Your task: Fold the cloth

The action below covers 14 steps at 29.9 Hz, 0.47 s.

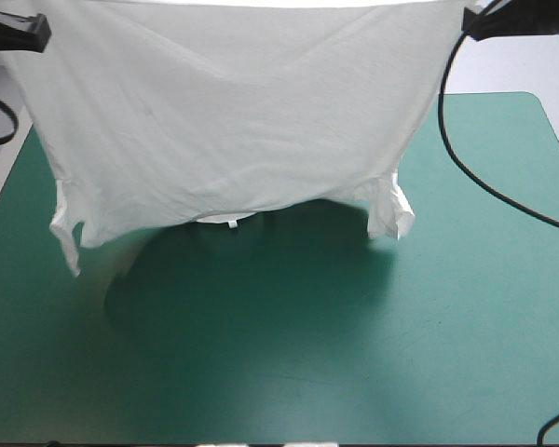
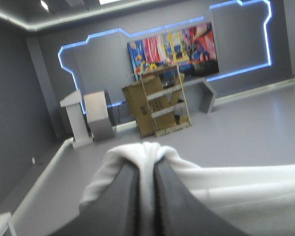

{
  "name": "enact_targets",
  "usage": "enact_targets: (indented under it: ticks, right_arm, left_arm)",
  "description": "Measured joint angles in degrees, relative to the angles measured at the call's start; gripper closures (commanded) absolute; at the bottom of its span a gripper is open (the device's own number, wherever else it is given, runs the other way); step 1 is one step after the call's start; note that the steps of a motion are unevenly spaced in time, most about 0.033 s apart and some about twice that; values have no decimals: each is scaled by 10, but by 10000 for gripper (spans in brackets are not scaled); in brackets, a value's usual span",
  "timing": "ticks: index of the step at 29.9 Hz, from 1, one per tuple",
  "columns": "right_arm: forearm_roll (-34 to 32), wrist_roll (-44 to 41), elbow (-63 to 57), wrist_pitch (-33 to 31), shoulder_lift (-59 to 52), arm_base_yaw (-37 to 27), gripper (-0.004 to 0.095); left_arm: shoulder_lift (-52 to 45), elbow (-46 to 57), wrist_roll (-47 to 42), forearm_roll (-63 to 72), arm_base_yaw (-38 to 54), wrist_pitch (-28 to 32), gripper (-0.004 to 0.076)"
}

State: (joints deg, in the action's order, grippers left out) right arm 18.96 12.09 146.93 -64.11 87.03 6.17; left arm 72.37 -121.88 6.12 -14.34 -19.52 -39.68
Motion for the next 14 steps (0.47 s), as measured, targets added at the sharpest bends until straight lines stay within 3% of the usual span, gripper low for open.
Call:
enact_targets:
  ticks: [7,14]
  right_arm:
    - [5,16,53,71,-47,0,925]
    - [5,49,55,133,-52,0,925]
  left_arm:
    - [-5,-93,63,38,0,-1,704]
    - [-3,-112,97,45,0,30,705]
